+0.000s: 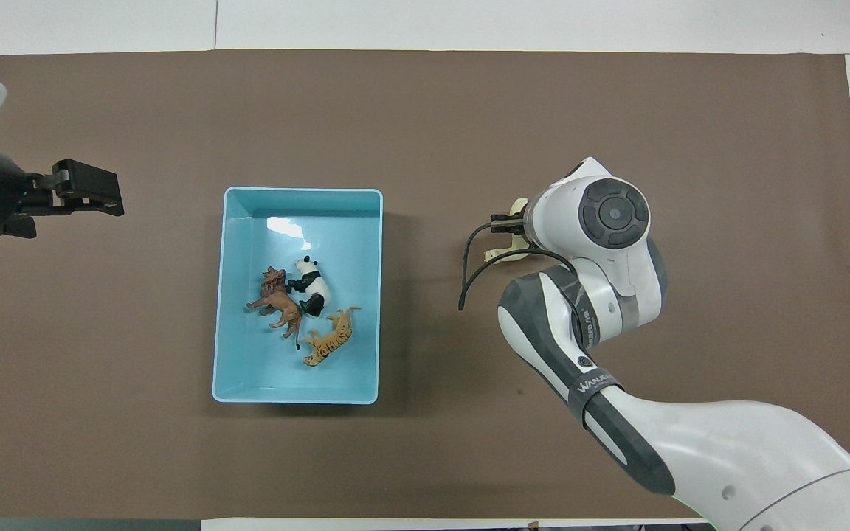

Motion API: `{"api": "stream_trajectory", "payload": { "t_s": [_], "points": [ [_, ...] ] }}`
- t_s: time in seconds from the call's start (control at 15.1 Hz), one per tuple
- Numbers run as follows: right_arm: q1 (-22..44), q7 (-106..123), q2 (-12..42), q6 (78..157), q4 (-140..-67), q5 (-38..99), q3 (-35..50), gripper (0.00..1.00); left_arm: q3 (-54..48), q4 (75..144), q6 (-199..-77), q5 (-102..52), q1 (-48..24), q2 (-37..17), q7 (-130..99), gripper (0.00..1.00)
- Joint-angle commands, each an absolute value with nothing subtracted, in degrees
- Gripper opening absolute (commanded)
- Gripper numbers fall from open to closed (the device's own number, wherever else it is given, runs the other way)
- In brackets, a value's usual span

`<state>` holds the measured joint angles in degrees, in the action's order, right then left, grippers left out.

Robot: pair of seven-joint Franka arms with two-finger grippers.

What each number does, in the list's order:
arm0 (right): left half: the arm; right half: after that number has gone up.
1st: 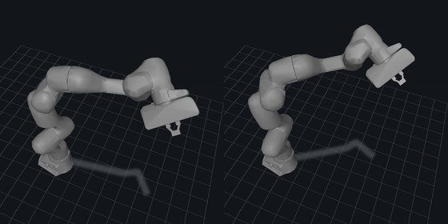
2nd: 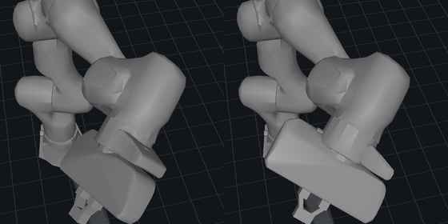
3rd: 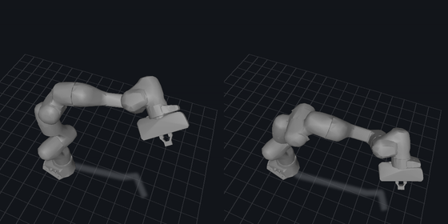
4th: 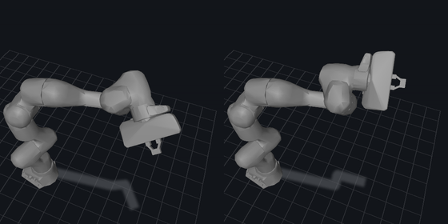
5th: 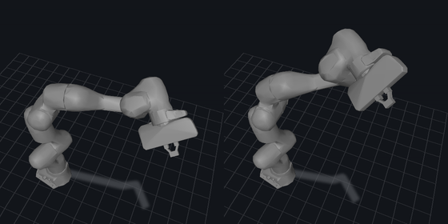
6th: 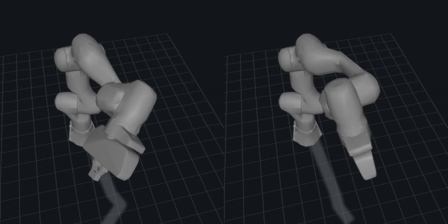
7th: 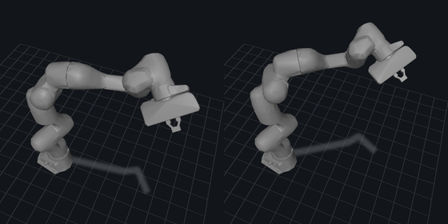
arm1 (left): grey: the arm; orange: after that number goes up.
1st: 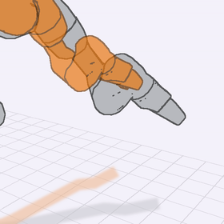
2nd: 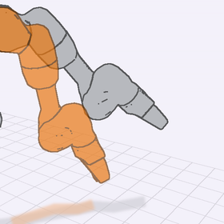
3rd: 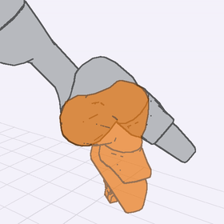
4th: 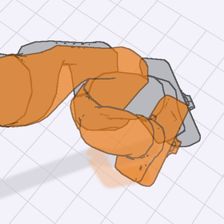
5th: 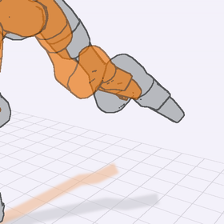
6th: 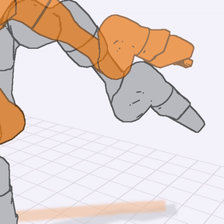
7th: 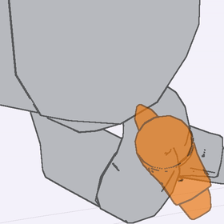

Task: Put all toys into storage box
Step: 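Grasp the cream horse with the right gripper and carry it over the box, then lower the cream horse into the box and open the right gripper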

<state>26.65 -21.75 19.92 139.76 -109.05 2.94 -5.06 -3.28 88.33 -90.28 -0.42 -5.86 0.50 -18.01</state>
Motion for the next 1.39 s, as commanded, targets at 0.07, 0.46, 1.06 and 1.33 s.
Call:
{"api": "stream_trajectory", "payload": {
  "t_s": [0.07, 0.46, 1.06, 1.33],
  "points": [
    [29.43, -27.67, 19.95, 125.28, -93.38, 3.69, -4.57, 0.00, -3.96, 85.87, -87.54, 0.26, -5.10, -0.79, -16.26, 1.00],
    [43.39, -39.27, 25.13, 132.16, -83.23, 10.98, -4.39, 0.00, -3.96, 87.88, -85.25, -0.26, -3.08, 1.84, -10.46, 1.00],
    [49.83, -44.89, 30.50, 137.82, -83.50, 11.34, -4.31, 1.00, -2.90, 90.44, -84.73, -0.35, -5.01, 3.25, -10.20, 1.00],
    [48.43, -54.57, 29.80, 134.83, -81.39, 11.69, -4.48, 1.00, -3.07, 90.53, -84.11, -0.26, -5.01, 3.34, -10.20, 1.00]
  ]
}}
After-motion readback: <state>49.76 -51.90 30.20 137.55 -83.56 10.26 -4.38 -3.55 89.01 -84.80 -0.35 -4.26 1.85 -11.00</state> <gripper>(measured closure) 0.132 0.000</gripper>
